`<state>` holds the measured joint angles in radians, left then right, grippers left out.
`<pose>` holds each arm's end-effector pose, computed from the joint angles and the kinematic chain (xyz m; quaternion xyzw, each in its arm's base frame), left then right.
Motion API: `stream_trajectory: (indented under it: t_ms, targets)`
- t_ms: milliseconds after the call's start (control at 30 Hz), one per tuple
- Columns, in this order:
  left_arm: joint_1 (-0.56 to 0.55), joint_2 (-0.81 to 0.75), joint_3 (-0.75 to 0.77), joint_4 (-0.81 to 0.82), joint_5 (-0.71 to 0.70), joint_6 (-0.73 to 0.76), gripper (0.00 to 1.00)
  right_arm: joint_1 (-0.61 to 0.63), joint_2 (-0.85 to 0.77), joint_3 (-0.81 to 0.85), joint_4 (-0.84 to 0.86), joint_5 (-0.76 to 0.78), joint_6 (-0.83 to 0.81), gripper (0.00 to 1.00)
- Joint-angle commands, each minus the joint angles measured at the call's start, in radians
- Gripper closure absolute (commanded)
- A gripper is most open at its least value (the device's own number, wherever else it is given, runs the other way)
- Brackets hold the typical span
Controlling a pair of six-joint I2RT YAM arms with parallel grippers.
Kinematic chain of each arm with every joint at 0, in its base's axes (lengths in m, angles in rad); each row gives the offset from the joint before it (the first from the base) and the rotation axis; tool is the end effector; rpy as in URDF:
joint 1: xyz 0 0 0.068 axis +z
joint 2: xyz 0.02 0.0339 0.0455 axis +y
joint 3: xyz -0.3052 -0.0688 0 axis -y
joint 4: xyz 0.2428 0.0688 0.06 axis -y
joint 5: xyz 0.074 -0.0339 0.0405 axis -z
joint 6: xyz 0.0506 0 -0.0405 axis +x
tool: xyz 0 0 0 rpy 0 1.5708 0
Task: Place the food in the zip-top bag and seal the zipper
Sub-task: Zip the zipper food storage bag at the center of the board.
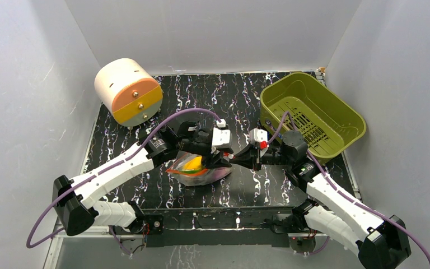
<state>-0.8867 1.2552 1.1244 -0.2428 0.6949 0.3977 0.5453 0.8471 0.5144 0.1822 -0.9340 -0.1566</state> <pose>0.1512 -0.2366 0.3903 0.6189 0.5071 -0.4012 0.4460 0.1242 0.1229 0.3040 -0.5084 0.5349 0.4474 0.5052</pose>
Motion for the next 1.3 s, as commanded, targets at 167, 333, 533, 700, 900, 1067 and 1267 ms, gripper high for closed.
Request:
stream_trajectory:
  t_ms: [167,333,533,700,900,1067,1267]
  targets:
    - [0.0,-0.079,-0.058,0.129,-0.002,-0.043,0.51,0.014,-0.031,0.043,0.047,-0.016,-0.021,1.0]
    - [0.001,-0.068,-0.062,0.113,-0.015,-0.033,0.5,0.014,-0.044,0.042,0.043,-0.007,-0.02,1.0]
    - [0.001,-0.042,-0.044,0.081,-0.021,-0.008,0.58,0.015,-0.047,0.051,0.046,-0.005,-0.019,1.0]
    - [0.001,-0.043,-0.046,0.091,-0.017,-0.011,0.66,0.014,-0.041,0.052,0.06,-0.004,-0.011,1.0]
    - [-0.001,-0.043,-0.055,0.101,-0.004,-0.019,0.75,0.014,-0.039,0.045,0.074,-0.005,0.001,1.0]
    - [-0.001,-0.043,-0.057,0.105,-0.001,-0.023,0.77,0.015,-0.034,0.046,0.074,0.003,0.007,1.0]
    - [-0.008,-0.034,-0.053,0.092,-0.018,-0.011,0.82,0.016,-0.028,0.042,0.081,0.042,0.031,1.0]
